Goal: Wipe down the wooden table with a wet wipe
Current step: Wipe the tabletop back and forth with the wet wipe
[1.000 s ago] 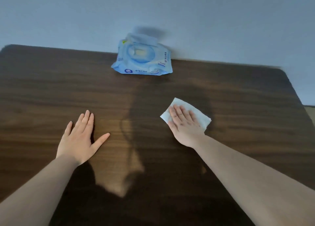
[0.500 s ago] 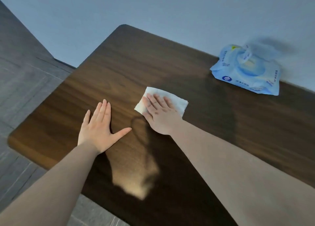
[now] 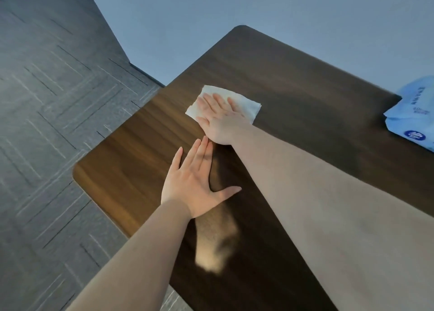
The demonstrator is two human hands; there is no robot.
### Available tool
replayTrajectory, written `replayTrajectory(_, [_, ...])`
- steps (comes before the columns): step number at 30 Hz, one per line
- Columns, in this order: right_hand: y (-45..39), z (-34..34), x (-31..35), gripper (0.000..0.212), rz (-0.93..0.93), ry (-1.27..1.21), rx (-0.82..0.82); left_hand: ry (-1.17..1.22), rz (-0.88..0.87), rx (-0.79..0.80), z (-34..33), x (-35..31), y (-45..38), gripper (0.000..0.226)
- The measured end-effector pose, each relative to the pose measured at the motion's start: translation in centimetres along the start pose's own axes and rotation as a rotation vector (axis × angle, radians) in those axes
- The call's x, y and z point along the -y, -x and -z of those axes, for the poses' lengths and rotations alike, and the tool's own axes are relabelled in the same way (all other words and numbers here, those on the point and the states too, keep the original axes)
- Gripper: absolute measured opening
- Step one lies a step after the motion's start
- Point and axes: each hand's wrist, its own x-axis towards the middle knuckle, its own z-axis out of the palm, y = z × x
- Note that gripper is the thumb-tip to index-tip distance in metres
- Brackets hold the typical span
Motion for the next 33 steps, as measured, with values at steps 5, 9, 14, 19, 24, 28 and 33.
replayTrajectory(5, [-2.1,0.0,0.8,0.056,-0.003,0.046,-0.01,0.018,0.0,0.007,0.0,0.1,-0.1,0.11])
replayTrajectory(9, [-1.4,0.2,0.6,0.056,-0.01,0.039,0.026,0.035,0.0,-0.006,-0.2,0.1,-0.2,0.11])
replayTrajectory(14, [3.8,-0.5,-0.6,0.057,-0.054,-0.053,0.047,0.013,-0.012,0.011,-0.1,-0.1,-0.1,0.109])
replayTrajectory(19, [11.9,-1.7,-3.4,0.057,-0.153,-0.099,0.042,-0.138,-0.028,0.082,0.6,-0.5,0.1,0.109])
replayTrajectory(24, [20.0,-2.6,-7.0,0.057,-0.311,-0.131,0.017,-0.186,-0.19,0.072,0.4,-5.4,0.7,0.089])
replayTrajectory(28, [27.8,-3.4,-12.0,0.056,-0.478,-0.124,-0.001,-0.21,-0.373,0.07,-1.1,-12.0,1.2,0.086])
replayTrajectory(33, [38.3,-5.1,-16.8,0.056,-0.696,-0.138,-0.025,-0.123,-0.57,0.097,-2.8,-21.9,1.8,0.081])
